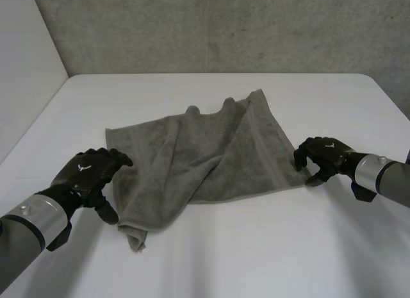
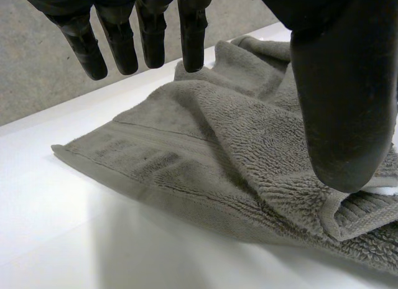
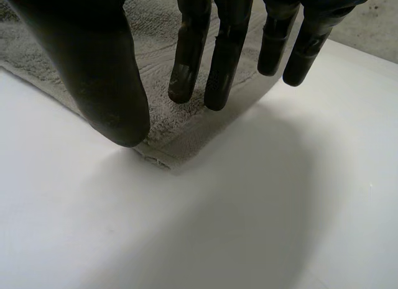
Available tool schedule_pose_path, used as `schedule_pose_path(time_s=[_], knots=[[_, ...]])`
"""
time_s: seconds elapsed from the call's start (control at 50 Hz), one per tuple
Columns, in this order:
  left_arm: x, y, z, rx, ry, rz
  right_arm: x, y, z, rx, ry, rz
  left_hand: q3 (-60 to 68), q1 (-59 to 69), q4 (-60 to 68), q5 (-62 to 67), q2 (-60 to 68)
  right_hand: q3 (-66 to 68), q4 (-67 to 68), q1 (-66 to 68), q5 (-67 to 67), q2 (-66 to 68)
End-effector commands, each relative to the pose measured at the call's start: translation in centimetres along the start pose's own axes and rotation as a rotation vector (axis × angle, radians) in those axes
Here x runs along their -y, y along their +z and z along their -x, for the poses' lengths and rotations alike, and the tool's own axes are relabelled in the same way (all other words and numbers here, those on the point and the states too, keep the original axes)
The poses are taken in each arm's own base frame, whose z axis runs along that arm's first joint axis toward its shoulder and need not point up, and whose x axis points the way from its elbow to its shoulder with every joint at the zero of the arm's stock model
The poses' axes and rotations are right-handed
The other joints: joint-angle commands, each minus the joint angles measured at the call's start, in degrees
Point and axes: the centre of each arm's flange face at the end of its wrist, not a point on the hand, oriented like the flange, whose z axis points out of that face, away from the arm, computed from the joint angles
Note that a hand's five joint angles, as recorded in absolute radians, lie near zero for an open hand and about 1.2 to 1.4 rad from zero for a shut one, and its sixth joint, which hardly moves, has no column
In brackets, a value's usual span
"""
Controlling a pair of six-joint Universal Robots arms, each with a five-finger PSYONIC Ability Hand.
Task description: Fold the towel.
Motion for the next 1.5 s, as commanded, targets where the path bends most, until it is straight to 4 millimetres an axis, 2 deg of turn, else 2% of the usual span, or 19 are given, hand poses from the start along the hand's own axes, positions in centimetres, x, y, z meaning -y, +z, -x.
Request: schedule_pose_path(time_s=[0.02,0.32,0.64,0.94,1.1,1.14,1.32,1.5], knots=[[0.0,0.0,0.0,0.000,0.000,0.000,0.0,-0.1,0.0,0.000,0.001,-0.001,-2.8,-0.8,-3.2,0.8,-0.4,-3.0,-4.1,-0.1,0.0,-0.1],[-0.1,0.0,-0.1,-0.001,0.002,-0.005,-0.6,-0.1,-0.7,-0.012,-0.011,0.002,-2.8,-0.8,-3.2,0.8,-0.4,-3.0,-4.1,0.4,0.5,0.4],[-0.1,0.0,0.0,0.001,0.002,-0.006,-0.9,0.1,-0.6,-0.010,-0.009,0.003,-2.8,-0.7,-3.2,1.0,-0.3,-3.0,-4.1,6.7,6.7,6.6],[-0.1,0.0,0.0,0.001,0.002,-0.007,-1.2,0.3,-0.7,-0.013,-0.014,-0.002,-2.8,-0.7,-3.2,1.0,-0.3,-3.0,-4.1,6.5,6.6,6.5],[-0.1,0.0,0.0,0.001,0.002,-0.007,-1.4,0.6,-0.5,-0.008,-0.017,-0.005,-2.8,-0.7,-3.2,1.0,-0.3,-3.0,-4.1,21.3,21.4,21.3],[-0.1,0.0,0.0,0.002,0.002,-0.007,-1.4,0.6,-0.4,-0.006,-0.019,-0.006,-2.8,-0.7,-3.2,1.0,-0.3,-3.0,-4.1,30.6,30.7,30.6],[0.0,-0.1,0.0,0.003,0.003,-0.011,-0.7,0.3,-0.3,-0.004,-0.028,-0.019,-2.8,-0.8,-3.2,0.8,-0.4,-3.0,-4.1,30.7,30.7,30.6],[0.1,-0.1,0.0,0.004,0.004,-0.013,1.5,-1.2,0.4,0.025,-0.044,-0.077,-2.8,-0.7,-3.2,1.0,-0.3,-3.0,-4.1,30.7,30.7,30.6]])
